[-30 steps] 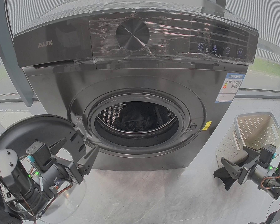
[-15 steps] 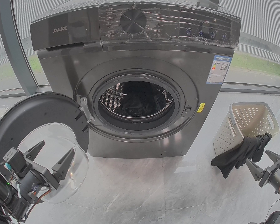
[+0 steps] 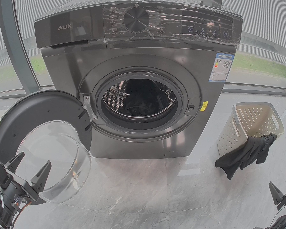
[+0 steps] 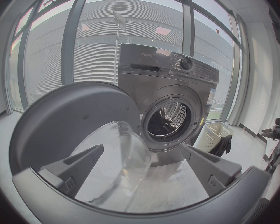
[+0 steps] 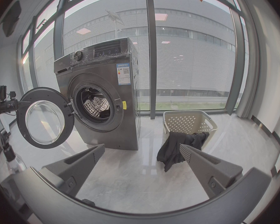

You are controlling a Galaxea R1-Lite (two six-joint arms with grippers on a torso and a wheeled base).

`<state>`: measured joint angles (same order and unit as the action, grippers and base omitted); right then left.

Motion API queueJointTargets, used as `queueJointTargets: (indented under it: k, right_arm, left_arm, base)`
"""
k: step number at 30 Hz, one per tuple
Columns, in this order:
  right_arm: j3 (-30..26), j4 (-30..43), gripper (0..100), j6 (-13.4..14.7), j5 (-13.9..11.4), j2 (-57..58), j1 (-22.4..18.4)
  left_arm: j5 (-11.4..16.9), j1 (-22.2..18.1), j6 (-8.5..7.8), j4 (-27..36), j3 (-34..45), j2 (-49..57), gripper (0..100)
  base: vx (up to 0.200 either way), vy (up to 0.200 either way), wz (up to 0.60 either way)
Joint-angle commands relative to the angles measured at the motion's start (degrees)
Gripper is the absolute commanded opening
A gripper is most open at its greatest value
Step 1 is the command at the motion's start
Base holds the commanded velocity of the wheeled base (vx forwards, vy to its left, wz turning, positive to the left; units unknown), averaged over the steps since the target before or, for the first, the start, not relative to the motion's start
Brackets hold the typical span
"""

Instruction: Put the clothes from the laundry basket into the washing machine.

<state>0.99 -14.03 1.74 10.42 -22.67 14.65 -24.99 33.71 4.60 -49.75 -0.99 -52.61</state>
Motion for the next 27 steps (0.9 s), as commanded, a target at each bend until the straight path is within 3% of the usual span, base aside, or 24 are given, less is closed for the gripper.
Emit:
queueJointTargets:
  k: [1, 5, 6, 8, 11, 14, 20, 21, 24, 27]
  right_arm:
    - [-0.99, 10.43, 100, -3.59, -5.06, 19.16, -9.82]
    - [-0.28, 12.19, 100, -3.24, -6.2, 19.86, -12.1]
    - [-0.11, 12.71, 100, -3.06, -8.14, 22.67, -14.21]
    - [-0.37, 12.01, 100, -2.71, -9.37, 22.67, -14.04]
    - [-0.2, 12.45, 100, -1.48, -9.19, 22.67, -14.04]
    - [-0.2, 12.54, 100, -1.39, -9.54, 22.67, -14.04]
    - [-0.37, 12.1, 100, -1.92, -10.16, 22.67, -14.21]
    - [-0.37, 12.1, 100, -2.18, -10.16, 22.67, -14.21]
    - [-0.37, 12.01, 100, -2.27, -9.46, 22.67, -14.13]
    - [-0.64, 11.92, 100, -1.83, -6.73, 22.67, -14.04]
  left_arm:
    - [-0.15, -5.85, -0.82, 8.27, 0.99, 12.01, 100]
    - [-0.32, -7.78, -0.9, 11.43, 0.99, 15.09, 100]
    - [0.65, -11.82, -1.7, 17.23, 0.99, 22.73, 100]
    - [2.84, -12.79, -2.66, 23.56, 0.99, 29.24, 100]
    - [8.64, -13.05, -2.49, 36.04, 0.99, 36.0, 100]
    - [10.14, -15.51, -3.01, 44.39, 0.99, 41.63, 100]
    - [12.95, -24.04, -2.84, 45.62, 0.99, 47.25, 100]
    - [12.95, -28.26, -3.63, 45.62, 0.99, 47.43, 100]
    - [14.71, -34.76, -4.33, 45.62, 0.99, 50.51, 100]
    - [16.11, -34.67, -6.97, 45.71, 0.99, 50.68, 100]
  base:
    - [0.0, 0.0, 0.0]
    - [0.0, 0.0, 0.0]
    - [0.0, 0.0, 0.0]
    - [0.0, 0.0, 0.0]
    - [0.0, 0.0, 0.0]
    - [0.0, 0.0, 0.0]
    - [0.0, 0.0, 0.0]
    - [0.0, 0.0, 0.0]
    - [0.0, 0.0, 0.0]
    - [0.0, 0.0, 0.0]
